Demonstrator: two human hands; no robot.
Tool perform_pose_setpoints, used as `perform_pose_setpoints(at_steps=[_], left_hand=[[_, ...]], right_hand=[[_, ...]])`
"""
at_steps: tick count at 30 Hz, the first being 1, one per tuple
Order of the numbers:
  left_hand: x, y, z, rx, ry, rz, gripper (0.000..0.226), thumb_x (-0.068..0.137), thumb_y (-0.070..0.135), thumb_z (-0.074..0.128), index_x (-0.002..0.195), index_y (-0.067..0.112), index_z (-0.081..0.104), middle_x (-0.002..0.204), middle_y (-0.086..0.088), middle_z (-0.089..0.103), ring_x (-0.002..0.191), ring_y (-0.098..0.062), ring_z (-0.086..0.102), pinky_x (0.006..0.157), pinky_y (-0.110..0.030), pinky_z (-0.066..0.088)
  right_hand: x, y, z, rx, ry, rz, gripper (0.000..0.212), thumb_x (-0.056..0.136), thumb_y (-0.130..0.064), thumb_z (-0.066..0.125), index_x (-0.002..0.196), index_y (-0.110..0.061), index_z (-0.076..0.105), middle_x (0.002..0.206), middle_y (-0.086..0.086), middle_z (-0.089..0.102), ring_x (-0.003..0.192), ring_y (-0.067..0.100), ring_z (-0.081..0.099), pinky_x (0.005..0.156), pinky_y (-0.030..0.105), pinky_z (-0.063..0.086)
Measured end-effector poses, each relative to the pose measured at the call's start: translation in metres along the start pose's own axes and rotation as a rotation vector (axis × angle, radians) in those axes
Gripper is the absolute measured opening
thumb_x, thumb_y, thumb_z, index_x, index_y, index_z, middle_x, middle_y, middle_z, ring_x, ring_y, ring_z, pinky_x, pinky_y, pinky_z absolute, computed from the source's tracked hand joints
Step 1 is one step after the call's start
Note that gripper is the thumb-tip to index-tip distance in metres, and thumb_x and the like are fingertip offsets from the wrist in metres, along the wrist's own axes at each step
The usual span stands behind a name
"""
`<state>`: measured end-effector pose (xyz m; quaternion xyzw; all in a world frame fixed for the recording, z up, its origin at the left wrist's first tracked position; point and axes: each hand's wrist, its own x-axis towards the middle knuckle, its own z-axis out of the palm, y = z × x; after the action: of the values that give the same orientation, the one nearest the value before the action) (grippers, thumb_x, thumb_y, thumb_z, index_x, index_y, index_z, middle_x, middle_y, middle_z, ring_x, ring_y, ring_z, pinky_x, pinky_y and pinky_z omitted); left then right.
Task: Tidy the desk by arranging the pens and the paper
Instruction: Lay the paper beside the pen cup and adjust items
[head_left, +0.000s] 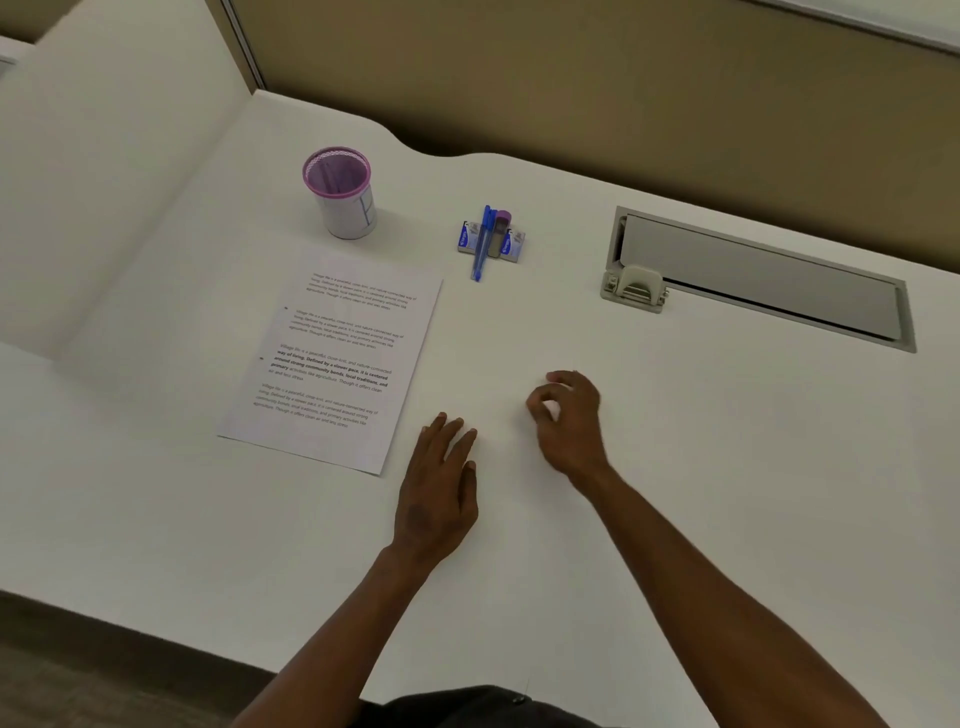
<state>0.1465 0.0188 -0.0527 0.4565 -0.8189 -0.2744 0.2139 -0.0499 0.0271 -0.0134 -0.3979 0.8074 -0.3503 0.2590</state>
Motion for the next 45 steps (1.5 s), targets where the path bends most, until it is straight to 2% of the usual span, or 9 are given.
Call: perform_pose_setpoints(at_steps=[5, 10, 22, 27, 31, 35, 39, 42, 45], left_hand=[[0.012, 0.008, 0.000, 0.043, 0.034, 0.022, 0.026, 0.090, 0.022, 0.066, 0.113, 0.014, 0.070, 0.112, -0.002, 0.065, 0.117, -0.024, 0.054, 0.099, -0.039, 0.046], [0.032, 0.022, 0.003, 0.107, -0.031, 0.064, 0.017, 0.086, 0.026, 0.070, 0.101, 0.018, 0.075, 0.096, 0.004, 0.067, 0.099, -0.020, 0.057, 0.085, -0.033, 0.045], [0.056, 0.039, -0.002, 0.284, -0.213, 0.068, 0.015, 0.086, 0.017, 0.060, 0.089, 0.023, 0.073, 0.089, 0.008, 0.066, 0.088, -0.018, 0.052, 0.077, -0.028, 0.029], [0.060, 0.056, 0.004, 0.524, -0.341, 0.119, 0.014, 0.069, 0.005, 0.063, 0.082, 0.010, 0.060, 0.083, -0.007, 0.058, 0.079, -0.025, 0.054, 0.080, -0.038, 0.041], [0.061, 0.056, 0.009, 0.561, -0.329, 0.176, 0.007, 0.078, 0.008, 0.066, 0.084, 0.010, 0.064, 0.079, -0.006, 0.061, 0.073, -0.021, 0.057, 0.075, -0.035, 0.050], [0.080, 0.041, -0.002, 0.389, -0.255, 0.035, 0.022, 0.086, 0.005, 0.048, 0.108, 0.007, 0.054, 0.102, -0.010, 0.056, 0.089, -0.024, 0.052, 0.083, -0.034, 0.042], [0.131, 0.034, -0.062, -0.139, 0.026, -0.281, 0.020, 0.080, -0.005, 0.049, 0.084, 0.014, 0.052, 0.081, 0.001, 0.052, 0.072, -0.015, 0.048, 0.062, -0.018, 0.035], [0.188, 0.022, -0.121, -0.501, 0.147, -0.576, 0.018, 0.096, 0.014, 0.046, 0.084, 0.022, 0.057, 0.083, 0.005, 0.059, 0.079, -0.012, 0.058, 0.065, -0.021, 0.043], [0.240, 0.003, -0.169, -0.644, 0.231, -0.613, 0.016, 0.099, 0.025, 0.047, 0.089, 0.024, 0.059, 0.091, -0.001, 0.063, 0.084, -0.017, 0.061, 0.068, -0.026, 0.049]], right_hand=[[-0.006, -0.004, -0.033, 0.438, -0.028, 0.327, 0.005, 0.093, -0.014, 0.064, 0.093, -0.016, 0.069, 0.124, 0.001, 0.064, 0.112, 0.012, 0.057, 0.087, 0.022, 0.041], [-0.013, -0.008, -0.044, 0.626, -0.053, 0.472, 0.008, 0.094, -0.016, 0.064, 0.097, -0.020, 0.070, 0.107, -0.010, 0.068, 0.104, 0.004, 0.058, 0.096, 0.027, 0.039], [-0.018, -0.012, -0.031, 0.734, -0.075, 0.502, 0.012, 0.094, -0.013, 0.062, 0.095, -0.021, 0.071, 0.100, -0.011, 0.071, 0.098, 0.004, 0.062, 0.097, 0.031, 0.044], [-0.012, -0.015, -0.028, 0.723, -0.077, 0.495, 0.012, 0.095, -0.014, 0.061, 0.098, -0.020, 0.071, 0.107, -0.007, 0.071, 0.102, 0.008, 0.062, 0.100, 0.035, 0.046], [0.002, -0.028, -0.022, 0.717, -0.098, 0.483, 0.015, 0.097, -0.011, 0.057, 0.104, -0.017, 0.070, 0.115, -0.001, 0.068, 0.106, 0.012, 0.061, 0.105, 0.041, 0.045], [0.030, -0.055, -0.013, 0.752, -0.139, 0.455, 0.017, 0.099, -0.009, 0.054, 0.105, -0.016, 0.068, 0.124, 0.005, 0.066, 0.115, 0.019, 0.058, 0.107, 0.045, 0.044], [0.071, -0.104, 0.005, 0.836, -0.218, 0.387, 0.013, 0.097, -0.011, 0.057, 0.098, -0.017, 0.069, 0.117, 0.003, 0.069, 0.118, 0.020, 0.058, 0.097, 0.041, 0.048], [0.111, -0.155, 0.027, 0.845, -0.283, 0.328, 0.009, 0.095, -0.013, 0.060, 0.097, -0.016, 0.069, 0.116, 0.004, 0.070, 0.117, 0.021, 0.058, 0.091, 0.040, 0.048], [0.153, -0.207, 0.050, 0.726, -0.336, 0.269, 0.015, 0.096, -0.018, 0.060, 0.108, -0.012, 0.067, 0.123, 0.006, 0.067, 0.116, 0.021, 0.058, 0.086, 0.036, 0.048]])
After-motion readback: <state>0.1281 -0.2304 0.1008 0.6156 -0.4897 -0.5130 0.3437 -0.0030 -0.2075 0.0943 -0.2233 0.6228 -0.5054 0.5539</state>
